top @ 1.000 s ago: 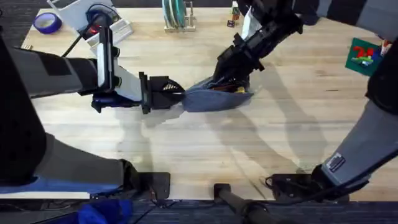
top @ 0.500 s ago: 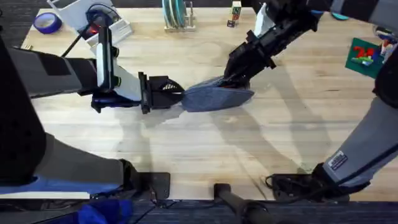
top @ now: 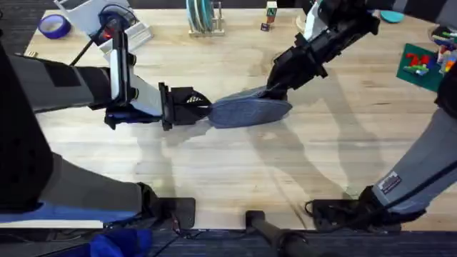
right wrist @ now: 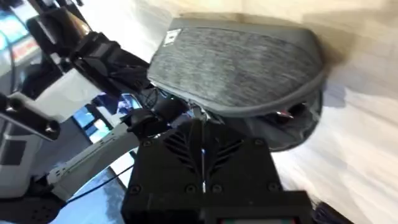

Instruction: Unzip the bag, pick up the pens from the table one at a time and place them inside, then zip the bag closed.

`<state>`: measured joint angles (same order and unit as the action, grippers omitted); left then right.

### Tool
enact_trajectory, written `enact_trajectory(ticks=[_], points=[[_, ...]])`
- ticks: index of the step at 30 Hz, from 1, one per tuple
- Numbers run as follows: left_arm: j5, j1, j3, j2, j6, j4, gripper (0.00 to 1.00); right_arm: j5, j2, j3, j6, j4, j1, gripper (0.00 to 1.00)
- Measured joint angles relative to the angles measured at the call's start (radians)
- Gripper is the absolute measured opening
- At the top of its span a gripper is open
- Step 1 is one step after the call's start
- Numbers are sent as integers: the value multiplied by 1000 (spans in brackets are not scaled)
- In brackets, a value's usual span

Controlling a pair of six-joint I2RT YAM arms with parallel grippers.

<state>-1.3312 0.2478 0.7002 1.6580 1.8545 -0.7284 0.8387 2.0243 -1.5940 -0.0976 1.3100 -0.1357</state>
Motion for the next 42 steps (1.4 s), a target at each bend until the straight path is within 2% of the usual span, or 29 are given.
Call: enact_trajectory(ticks=[9, 27, 42], points=[[0, 0, 0, 0, 0, 0, 41, -68, 0, 0, 22, 33, 32, 35], [-1, 0, 0, 0, 0, 0, 41, -114, 0, 0, 65, 58, 117, 35], [-1, 2, 0, 0, 0, 0, 41, -229, 0, 0, 84, 91, 161, 34]])
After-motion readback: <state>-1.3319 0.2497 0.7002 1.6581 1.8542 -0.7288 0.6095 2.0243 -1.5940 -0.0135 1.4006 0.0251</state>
